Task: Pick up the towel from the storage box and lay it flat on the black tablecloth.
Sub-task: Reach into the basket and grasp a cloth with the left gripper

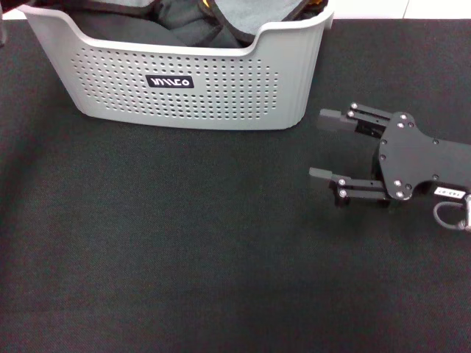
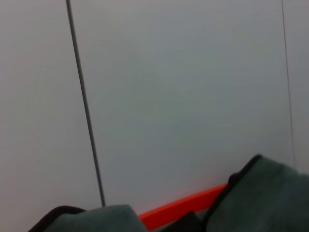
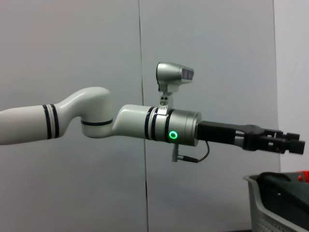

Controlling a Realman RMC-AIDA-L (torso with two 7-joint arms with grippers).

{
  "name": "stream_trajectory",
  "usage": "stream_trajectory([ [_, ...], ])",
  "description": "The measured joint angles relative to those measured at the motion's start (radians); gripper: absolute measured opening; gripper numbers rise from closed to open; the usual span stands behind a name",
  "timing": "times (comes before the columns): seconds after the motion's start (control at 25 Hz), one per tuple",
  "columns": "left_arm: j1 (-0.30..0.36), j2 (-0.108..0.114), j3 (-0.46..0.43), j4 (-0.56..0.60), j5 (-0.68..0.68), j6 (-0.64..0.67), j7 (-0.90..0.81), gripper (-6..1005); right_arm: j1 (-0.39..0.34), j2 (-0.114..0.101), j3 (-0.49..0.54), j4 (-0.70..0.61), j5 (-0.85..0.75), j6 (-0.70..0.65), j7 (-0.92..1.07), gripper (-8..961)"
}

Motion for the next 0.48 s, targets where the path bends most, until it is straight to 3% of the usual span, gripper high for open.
stream_trajectory([
  [0.48, -0.061, -0.003, 0.039, -0.047, 0.203, -0.035, 0.011, 688, 0.009, 0.002, 0.001, 0.002, 0.003, 0.011, -0.009, 795],
])
